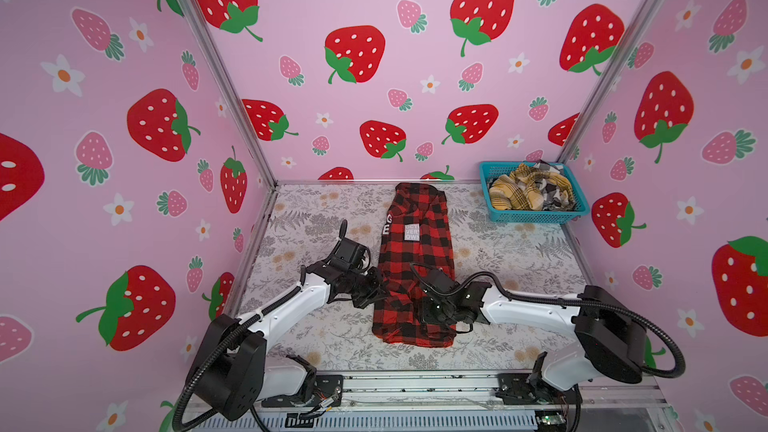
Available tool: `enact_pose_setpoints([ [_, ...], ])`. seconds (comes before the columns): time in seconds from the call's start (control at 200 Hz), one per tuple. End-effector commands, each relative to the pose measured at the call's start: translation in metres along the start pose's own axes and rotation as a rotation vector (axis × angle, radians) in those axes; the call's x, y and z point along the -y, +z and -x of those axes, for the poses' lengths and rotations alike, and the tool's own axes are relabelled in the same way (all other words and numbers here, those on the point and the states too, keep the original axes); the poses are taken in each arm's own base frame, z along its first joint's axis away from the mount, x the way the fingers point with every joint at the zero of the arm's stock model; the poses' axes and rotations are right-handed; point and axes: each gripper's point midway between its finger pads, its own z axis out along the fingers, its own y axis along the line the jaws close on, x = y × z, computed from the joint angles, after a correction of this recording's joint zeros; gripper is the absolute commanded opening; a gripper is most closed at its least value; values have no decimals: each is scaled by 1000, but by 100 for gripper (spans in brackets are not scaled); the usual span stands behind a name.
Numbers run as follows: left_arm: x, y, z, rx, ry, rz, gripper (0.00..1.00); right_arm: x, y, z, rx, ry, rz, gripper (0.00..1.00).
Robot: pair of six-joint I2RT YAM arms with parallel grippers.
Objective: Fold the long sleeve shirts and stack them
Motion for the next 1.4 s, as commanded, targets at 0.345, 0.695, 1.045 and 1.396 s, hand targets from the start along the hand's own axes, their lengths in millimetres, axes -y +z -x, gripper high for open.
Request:
enact_pose_setpoints([
  [0.345,-1,-4,4,20,-16,-13,0,-31,9,-1,-27,-218,-158,43],
  [0.695,-6,-3,5,19,-25,-14,0,-29,31,-7,-64,-237,-194,28],
  [1.045,-10,-3,5,16,-24,-1,0,-23,1,-1,14,-182,-193,0],
  [1.396,-20,0,2,1,-22,35,0,19,-2,-17,-8,-1,-58,0],
])
